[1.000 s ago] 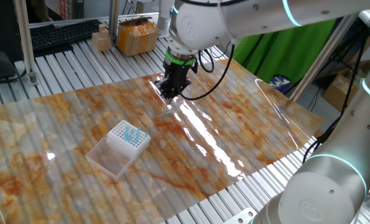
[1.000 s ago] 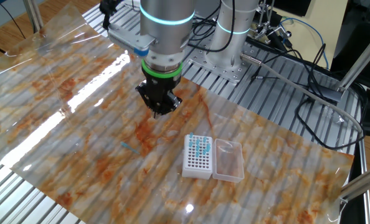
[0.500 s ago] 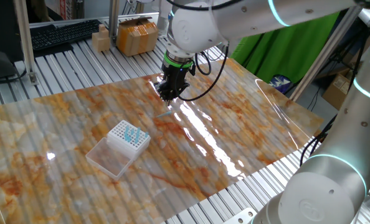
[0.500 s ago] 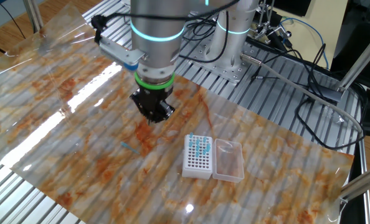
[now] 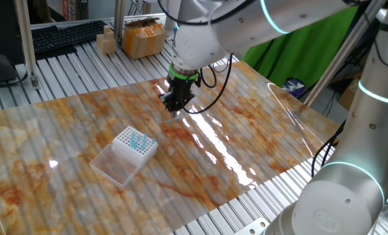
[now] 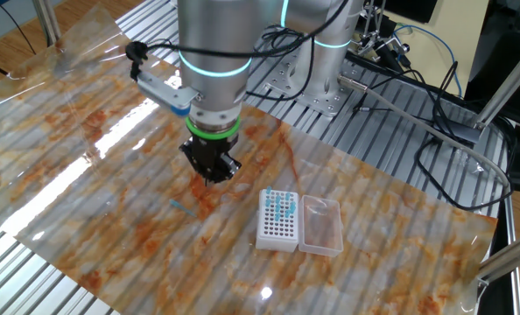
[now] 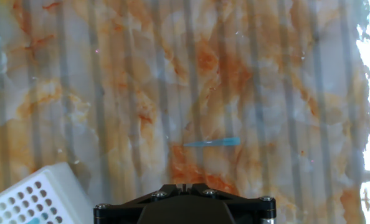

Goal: Insert a medium pipette tip into the holder for medium pipette tips

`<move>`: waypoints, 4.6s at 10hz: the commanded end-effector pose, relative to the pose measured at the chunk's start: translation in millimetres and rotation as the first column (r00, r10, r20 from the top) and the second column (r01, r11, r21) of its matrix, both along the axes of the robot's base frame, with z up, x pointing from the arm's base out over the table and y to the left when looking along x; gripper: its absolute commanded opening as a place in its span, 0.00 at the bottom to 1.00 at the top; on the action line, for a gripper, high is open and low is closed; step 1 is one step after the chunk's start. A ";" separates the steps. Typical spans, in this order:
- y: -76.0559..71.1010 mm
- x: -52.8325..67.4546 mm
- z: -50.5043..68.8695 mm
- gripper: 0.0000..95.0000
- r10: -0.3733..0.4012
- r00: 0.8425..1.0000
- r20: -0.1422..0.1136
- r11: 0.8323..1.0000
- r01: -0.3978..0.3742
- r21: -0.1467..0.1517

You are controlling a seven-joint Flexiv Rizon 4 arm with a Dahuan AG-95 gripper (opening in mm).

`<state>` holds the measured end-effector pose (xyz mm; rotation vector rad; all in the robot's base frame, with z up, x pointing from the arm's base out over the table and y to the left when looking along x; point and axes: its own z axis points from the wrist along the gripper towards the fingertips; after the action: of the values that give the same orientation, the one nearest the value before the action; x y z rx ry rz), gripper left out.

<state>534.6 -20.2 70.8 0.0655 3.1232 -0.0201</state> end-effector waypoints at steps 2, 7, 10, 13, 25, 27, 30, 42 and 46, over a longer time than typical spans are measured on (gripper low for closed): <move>-0.1 0.3 -15.1 0.00 0.006 1.000 -0.002 1.000 -0.006 0.004; -1.8 -1.7 -41.0 0.00 0.005 1.000 0.004 1.000 -0.005 0.004; -3.6 -2.3 -53.7 0.00 0.002 1.000 0.004 1.000 -0.002 0.003; -5.8 -2.1 -64.2 0.00 -0.001 1.000 0.006 1.000 0.001 0.004; -6.7 -1.2 -67.6 0.00 -0.075 0.997 -0.013 0.996 0.075 0.038; -7.6 -1.0 -66.6 0.00 -0.134 0.990 -0.043 0.989 0.137 0.057; -15.1 -0.1 -59.9 0.00 -0.193 0.975 -0.108 0.973 0.205 0.105; -50.4 0.1 -48.7 0.00 -0.430 0.875 -0.223 0.877 0.463 0.129; -53.6 -0.2 -48.9 0.00 -0.534 0.800 -0.273 0.802 0.582 0.138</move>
<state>535.0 -73.4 21.2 1.0280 3.1700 0.3212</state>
